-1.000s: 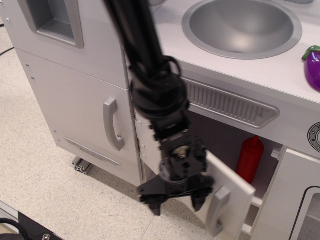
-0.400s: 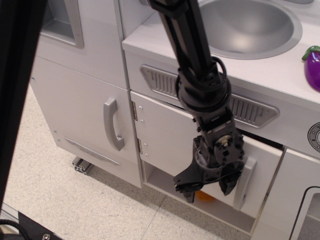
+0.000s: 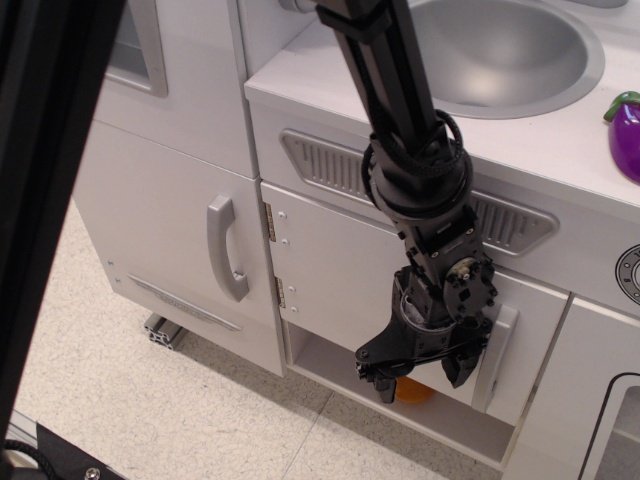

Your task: Close cabinet

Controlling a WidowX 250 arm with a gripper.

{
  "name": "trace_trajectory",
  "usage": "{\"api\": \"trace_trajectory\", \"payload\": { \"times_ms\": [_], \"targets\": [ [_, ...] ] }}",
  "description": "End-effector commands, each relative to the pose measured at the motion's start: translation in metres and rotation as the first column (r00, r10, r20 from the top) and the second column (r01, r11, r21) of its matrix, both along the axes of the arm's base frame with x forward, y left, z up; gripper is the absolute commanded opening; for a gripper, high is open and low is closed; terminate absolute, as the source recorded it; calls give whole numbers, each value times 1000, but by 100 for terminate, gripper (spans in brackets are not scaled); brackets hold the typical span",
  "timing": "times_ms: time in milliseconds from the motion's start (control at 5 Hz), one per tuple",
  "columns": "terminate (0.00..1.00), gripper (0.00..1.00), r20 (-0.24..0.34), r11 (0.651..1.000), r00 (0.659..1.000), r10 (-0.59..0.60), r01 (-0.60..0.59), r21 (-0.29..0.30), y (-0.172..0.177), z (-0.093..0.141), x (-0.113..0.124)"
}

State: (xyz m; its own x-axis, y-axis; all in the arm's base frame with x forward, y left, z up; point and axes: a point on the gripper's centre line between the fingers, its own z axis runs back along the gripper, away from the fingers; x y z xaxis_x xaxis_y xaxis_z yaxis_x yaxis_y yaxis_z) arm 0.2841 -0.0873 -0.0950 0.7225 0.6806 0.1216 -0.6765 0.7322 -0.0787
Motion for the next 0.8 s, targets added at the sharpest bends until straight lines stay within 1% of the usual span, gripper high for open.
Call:
{"api": "trace_trajectory", "payload": {
  "times_ms": [0, 400, 600],
  "targets": [
    [0, 100, -4, 986, 986, -168, 168, -9, 17, 41, -57],
    [0, 100, -4, 986, 986, -168, 168, -9, 17, 41, -57],
    [100, 100, -4, 986, 986, -168, 168, -9, 17, 41, -57]
  ]
}}
